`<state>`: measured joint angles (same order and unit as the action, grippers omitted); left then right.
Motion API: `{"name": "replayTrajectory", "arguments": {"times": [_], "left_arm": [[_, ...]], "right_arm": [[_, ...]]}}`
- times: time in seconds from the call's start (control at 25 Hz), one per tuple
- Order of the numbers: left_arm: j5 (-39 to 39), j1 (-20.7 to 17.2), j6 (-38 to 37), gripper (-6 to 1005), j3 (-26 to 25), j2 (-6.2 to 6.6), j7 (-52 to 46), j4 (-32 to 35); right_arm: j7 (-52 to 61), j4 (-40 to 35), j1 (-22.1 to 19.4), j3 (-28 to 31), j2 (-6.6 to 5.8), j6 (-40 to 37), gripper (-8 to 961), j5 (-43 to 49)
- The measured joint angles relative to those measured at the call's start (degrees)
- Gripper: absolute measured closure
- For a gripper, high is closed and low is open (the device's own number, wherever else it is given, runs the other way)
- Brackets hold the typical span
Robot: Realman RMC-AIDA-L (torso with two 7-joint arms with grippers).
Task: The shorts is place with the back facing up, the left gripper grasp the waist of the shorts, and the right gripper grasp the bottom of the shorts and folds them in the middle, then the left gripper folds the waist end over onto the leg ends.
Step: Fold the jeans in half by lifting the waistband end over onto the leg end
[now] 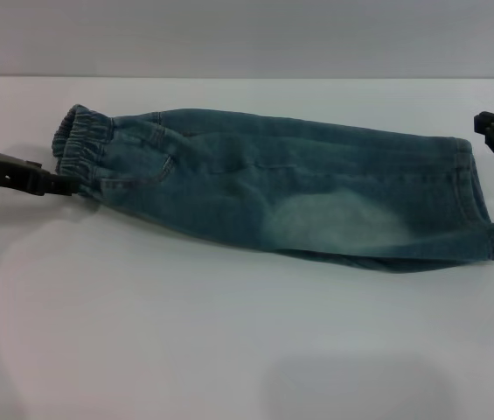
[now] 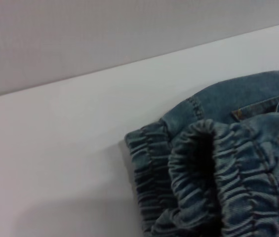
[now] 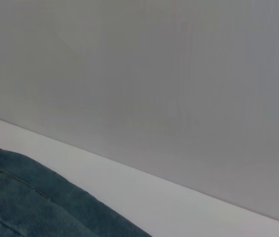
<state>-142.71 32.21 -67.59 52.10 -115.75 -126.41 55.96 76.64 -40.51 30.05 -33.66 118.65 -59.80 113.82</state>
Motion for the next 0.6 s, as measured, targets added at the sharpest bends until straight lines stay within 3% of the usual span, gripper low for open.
{"name": "replayTrajectory", "arguments": {"times": [0.36, 0.6], "left_arm": [[0.0, 1.1, 0.0, 294, 0.0, -0.3, 0.0, 0.0], [0.1, 2.8, 3.1, 299, 0.0, -1.58, -0.2, -0.8]], "right_arm": [[0.0, 0.4, -0.1, 0.0, -0.01, 0.3, 953, 0.0], [0.0, 0.4, -0.4, 0.0, -0.07, 0.6, 953, 0.0]]}}
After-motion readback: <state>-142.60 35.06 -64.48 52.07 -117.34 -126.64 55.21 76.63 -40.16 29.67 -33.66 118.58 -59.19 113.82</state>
